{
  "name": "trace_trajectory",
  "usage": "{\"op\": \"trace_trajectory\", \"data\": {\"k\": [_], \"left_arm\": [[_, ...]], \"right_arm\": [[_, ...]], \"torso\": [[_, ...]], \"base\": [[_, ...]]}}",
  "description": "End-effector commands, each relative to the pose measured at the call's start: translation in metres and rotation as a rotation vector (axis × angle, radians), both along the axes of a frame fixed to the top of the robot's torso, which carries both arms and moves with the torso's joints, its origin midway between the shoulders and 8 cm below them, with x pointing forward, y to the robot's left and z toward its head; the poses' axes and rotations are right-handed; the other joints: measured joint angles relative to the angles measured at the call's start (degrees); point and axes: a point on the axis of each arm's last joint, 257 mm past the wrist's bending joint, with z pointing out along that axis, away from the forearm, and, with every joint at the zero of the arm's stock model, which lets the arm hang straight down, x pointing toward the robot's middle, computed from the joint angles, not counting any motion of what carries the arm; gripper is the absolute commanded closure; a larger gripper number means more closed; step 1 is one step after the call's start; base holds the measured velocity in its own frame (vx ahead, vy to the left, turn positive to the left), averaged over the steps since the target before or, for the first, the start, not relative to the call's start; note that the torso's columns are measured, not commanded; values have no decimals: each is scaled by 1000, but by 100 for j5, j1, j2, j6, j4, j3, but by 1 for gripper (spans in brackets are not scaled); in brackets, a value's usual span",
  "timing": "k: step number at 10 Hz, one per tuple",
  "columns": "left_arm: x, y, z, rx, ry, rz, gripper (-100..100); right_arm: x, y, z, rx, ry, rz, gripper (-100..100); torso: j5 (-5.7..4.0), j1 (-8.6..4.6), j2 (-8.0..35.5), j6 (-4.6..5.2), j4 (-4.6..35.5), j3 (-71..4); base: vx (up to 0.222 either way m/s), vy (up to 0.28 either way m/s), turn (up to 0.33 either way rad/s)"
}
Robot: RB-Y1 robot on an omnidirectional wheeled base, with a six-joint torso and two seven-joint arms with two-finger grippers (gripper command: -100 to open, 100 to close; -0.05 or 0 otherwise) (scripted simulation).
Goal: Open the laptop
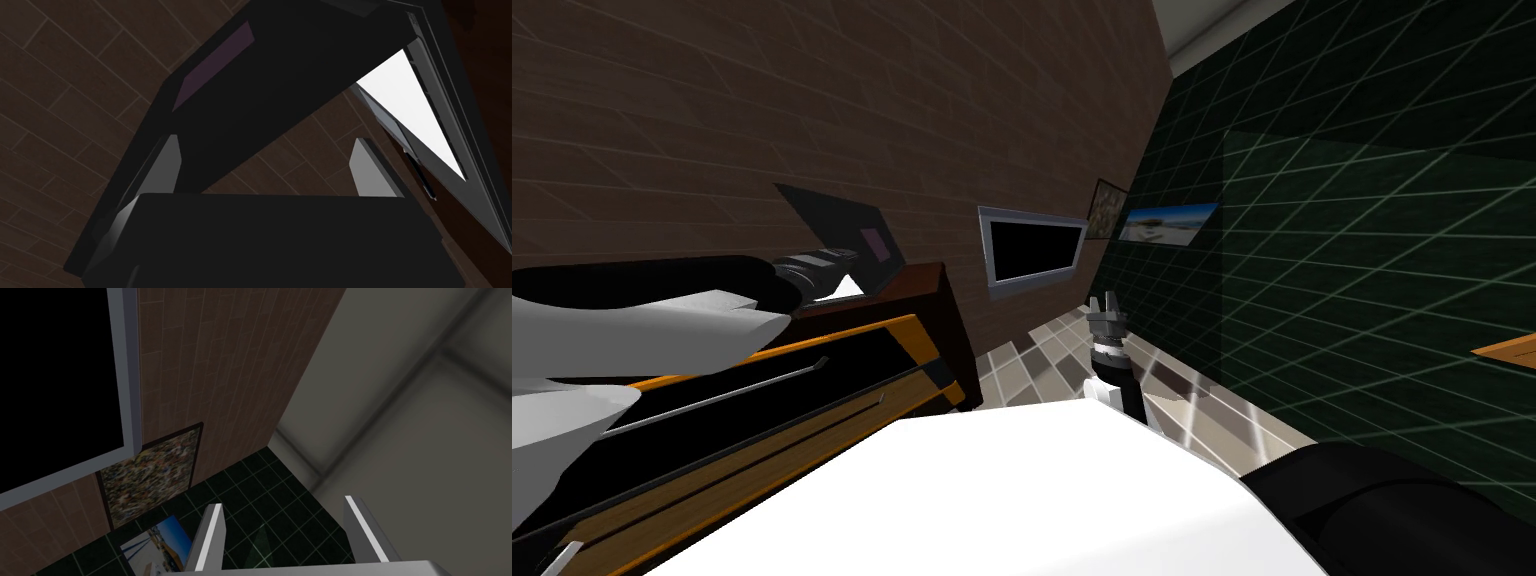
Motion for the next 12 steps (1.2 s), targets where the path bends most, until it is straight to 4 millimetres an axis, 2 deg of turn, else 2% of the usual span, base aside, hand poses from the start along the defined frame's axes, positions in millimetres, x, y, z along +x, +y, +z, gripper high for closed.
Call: {"op": "trace_trajectory", "data": {"k": [1, 3, 9, 10, 11, 12], "left_arm": [[7, 6, 1, -67, -39, 1, 100], [13, 14, 1, -137, -74, 4, 100], [33, 34, -5, -348, -177, 8, 100], [30, 32, -4, -325, -165, 8, 100], [26, 28, -3, -283, -143, 11, -100], [22, 25, -2, -256, -131, 11, -100]], "right_arm": [[0, 0, 0, 0, 0, 0, 0], [0, 0, 0, 0, 0, 0, 0], [0, 0, 0, 0, 0, 0, 0], [0, 0, 0, 0, 0, 0, 0], [0, 0, 0, 0, 0, 0, 0], [0, 0, 0, 0, 0, 0, 0]], "torso": [[8, 4, -3, -10, -4, -3], [35, 58, 8, -28, -6, 1], [-6, -21, -32, 2, -8, -19], [-4, -14, -27, 1, -7, -16], [-2, -6, -30, 0, -7, -17], [-1, -1, -41, 0, -9, -23]], "base": [[-40, -8, -48], [-64, -10, 1], [-55, 4, -7], [-22, -3, -3], [27, 0, 6], [65, 2, 9]]}}
